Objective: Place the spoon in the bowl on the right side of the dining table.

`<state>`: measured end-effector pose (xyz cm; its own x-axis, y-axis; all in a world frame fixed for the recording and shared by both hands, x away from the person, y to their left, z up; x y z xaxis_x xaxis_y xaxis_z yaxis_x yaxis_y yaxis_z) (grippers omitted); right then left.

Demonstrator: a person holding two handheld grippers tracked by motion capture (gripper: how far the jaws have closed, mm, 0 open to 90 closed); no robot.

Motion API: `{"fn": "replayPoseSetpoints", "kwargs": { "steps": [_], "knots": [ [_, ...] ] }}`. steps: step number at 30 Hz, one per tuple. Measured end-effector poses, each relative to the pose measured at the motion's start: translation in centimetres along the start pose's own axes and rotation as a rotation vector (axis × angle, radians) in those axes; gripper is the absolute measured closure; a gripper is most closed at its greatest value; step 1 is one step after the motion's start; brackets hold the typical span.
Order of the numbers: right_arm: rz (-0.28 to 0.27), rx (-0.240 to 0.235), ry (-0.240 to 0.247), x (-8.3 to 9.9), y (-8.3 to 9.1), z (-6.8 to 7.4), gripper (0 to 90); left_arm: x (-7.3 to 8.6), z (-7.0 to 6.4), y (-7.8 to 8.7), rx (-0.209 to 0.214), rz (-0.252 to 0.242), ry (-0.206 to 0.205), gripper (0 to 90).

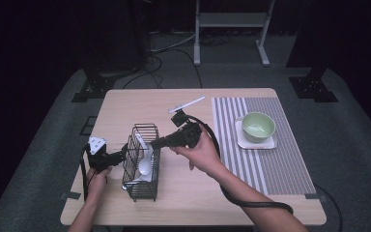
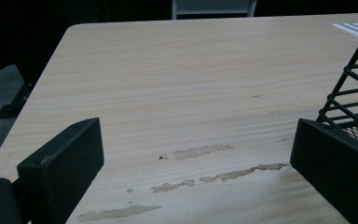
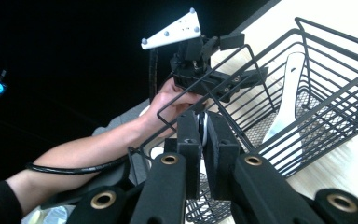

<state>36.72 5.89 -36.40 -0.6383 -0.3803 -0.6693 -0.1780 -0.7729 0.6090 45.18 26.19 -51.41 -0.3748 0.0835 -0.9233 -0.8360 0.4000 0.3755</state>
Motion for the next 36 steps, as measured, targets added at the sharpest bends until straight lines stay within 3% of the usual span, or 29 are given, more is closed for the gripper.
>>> {"fn": "replayPoseSetpoints", "kwargs": {
  "steps": [22,36],
  "knots": [
    [-0.068,-0.097,-0.090,-1.1,2.8,-0.1,85.5,0.0,0.0,0.0,0.000,-0.001,0.003,1.6],
    [-0.100,-0.118,-0.111,-1.6,4.7,-0.4,85.5,0.0,0.0,0.0,0.000,0.000,0.002,1.6]
  ]
}}
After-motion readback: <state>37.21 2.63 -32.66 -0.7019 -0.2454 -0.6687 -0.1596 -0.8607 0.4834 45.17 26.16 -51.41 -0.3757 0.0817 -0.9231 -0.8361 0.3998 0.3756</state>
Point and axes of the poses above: each handheld gripper's, and its own axes: y roughly backward along the jaws, x roughly out of its underside, z roughly to its left, the point moved 10 cm from there along -y, roughly forward along the jaws, and after that the axes turned 11 degrees about x, right-handed, at the moved point
